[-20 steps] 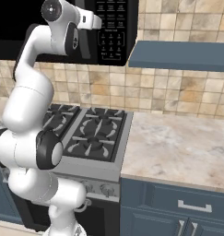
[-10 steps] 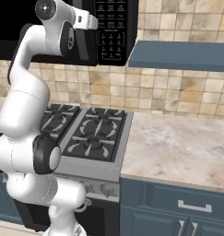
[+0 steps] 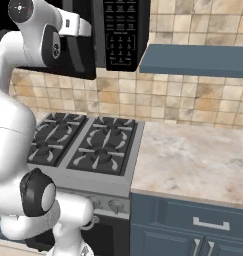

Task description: Pick the potato from the counter and place it in the microwave. Then turn on the microwave.

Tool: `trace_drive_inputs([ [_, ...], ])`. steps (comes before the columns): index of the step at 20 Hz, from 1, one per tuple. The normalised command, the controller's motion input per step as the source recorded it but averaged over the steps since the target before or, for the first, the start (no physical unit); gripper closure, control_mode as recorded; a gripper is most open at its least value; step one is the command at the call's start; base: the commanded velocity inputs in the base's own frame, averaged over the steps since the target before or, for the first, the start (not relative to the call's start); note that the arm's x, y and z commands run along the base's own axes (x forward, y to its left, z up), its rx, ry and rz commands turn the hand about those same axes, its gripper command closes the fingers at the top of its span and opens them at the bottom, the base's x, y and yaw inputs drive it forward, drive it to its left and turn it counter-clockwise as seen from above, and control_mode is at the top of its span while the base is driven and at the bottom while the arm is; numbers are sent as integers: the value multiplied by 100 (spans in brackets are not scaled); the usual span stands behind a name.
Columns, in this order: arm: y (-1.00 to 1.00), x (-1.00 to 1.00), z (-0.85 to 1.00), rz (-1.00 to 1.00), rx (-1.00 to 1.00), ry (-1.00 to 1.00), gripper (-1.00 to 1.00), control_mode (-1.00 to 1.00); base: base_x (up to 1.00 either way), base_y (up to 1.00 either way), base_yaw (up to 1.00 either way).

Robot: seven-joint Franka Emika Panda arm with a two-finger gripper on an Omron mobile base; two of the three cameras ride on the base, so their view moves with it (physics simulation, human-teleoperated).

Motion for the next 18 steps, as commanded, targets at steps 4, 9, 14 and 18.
trace_drive_inputs([
  [4, 51, -98, 0, 0, 0, 0, 100, -100, 0, 0, 0],
  [9, 55, -100, 0, -3, 0, -3, 100, -100, 0, 0, 0],
  [14, 55, -99, 0, -7, 0, -2, 100, -100, 0, 0, 0],
  [18, 55, -93, -4, -11, 0, 0, 100, -100, 0, 0, 0],
])
